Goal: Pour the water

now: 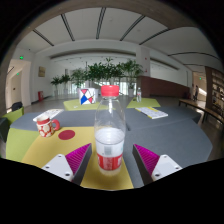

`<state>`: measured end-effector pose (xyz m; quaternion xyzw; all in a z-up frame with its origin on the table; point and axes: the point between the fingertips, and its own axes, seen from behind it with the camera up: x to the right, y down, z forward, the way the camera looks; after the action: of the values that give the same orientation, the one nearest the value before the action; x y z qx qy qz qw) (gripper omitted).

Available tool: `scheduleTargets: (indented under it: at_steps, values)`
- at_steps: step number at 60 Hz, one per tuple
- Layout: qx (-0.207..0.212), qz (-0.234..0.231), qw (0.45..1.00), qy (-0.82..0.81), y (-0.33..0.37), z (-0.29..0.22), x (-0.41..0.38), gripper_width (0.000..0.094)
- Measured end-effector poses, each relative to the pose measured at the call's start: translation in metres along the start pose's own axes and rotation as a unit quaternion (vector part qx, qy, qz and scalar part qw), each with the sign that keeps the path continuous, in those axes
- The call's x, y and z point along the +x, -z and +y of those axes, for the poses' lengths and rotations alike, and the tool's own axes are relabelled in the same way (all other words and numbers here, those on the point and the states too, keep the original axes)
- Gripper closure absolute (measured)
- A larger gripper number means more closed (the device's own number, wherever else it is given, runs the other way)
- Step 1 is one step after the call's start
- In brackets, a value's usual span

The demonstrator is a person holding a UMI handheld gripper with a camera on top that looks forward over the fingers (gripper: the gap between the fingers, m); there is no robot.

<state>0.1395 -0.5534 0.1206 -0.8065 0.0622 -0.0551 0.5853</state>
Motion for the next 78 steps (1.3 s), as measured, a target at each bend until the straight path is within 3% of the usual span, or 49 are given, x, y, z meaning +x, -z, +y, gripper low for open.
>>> scheduleTargets:
  at_steps: [6,8,12,19,20,22,23,35,46,55,63,71,78]
  values:
    - [0.007,0.0,1.0,0.002,-0.031,-0.005,-0.004,0.0128]
    - [0.008,-0.001,1.0,0.003,-0.038,-0.004,-0.005,0.0188]
    - [0.014,0.002,1.0,0.005,-0.054,-0.005,-0.002,0.0392]
    - [0.023,0.011,1.0,0.013,-0.054,-0.009,-0.005,0.0482]
    - [0.024,0.013,1.0,0.015,-0.054,-0.01,-0.004,0.0527]
    - [0.023,0.02,0.999,0.019,-0.053,-0.01,-0.001,0.0509]
    - [0.021,0.023,0.999,0.023,-0.053,-0.009,0.0,0.056]
    - [0.015,0.073,0.995,0.072,-0.049,-0.024,0.014,0.0561]
    - [0.056,0.161,0.962,0.211,-0.05,-0.112,0.032,0.0564]
    - [0.105,0.223,0.896,0.37,-0.066,-0.211,0.008,0.0564]
    - [0.13,0.249,0.794,0.538,-0.082,-0.273,-0.054,0.0567]
    - [0.168,0.231,0.677,0.678,-0.111,-0.29,-0.138,0.0567]
    - [0.189,0.202,0.579,0.768,-0.135,-0.268,-0.204,0.0566]
